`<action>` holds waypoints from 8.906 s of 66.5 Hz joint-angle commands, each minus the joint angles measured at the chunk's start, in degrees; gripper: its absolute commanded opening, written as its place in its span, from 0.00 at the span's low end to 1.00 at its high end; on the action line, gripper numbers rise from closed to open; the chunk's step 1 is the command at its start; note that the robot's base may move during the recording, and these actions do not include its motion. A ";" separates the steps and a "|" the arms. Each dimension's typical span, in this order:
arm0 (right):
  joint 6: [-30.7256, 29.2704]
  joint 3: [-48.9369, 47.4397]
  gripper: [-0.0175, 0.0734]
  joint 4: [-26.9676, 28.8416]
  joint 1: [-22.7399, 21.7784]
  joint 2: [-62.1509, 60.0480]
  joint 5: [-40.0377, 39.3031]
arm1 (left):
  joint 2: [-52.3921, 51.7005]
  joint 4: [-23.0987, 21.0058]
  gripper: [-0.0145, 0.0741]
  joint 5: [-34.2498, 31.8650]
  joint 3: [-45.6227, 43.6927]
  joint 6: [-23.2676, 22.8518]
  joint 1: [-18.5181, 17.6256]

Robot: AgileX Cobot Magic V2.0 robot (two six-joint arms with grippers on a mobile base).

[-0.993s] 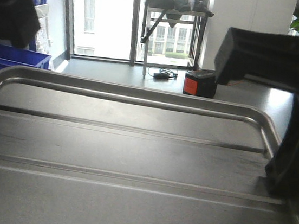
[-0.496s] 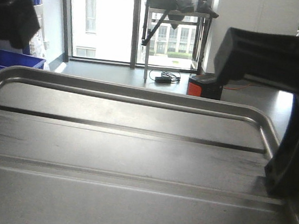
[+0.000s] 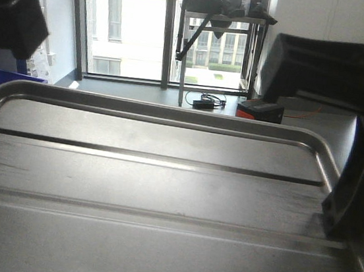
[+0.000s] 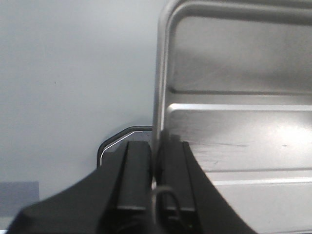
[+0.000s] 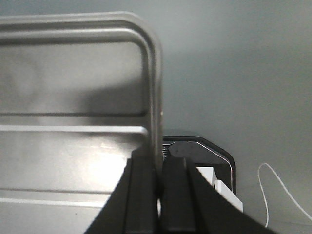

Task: Grab silver tray and place in blue box
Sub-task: 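Hold the tray level in both grippers while the base drives, then carry the tray with both grippers up over the blue bin, then lower the tray into the blue bin and open both grippers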

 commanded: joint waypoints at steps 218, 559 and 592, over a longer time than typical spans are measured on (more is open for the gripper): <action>-0.25 -1.24 0.26 -3.04 -0.04 -1.41 3.14 | -1.31 2.97 0.15 2.89 -1.12 0.00 -0.35; -49.74 -54.37 0.26 13.80 -33.86 28.71 -3.88 | 22.31 -10.06 0.15 -24.83 -38.57 41.82 34.75; -49.74 -54.37 0.39 13.80 -33.86 28.71 -3.60 | 22.31 -7.69 0.15 -24.80 -38.57 41.65 34.75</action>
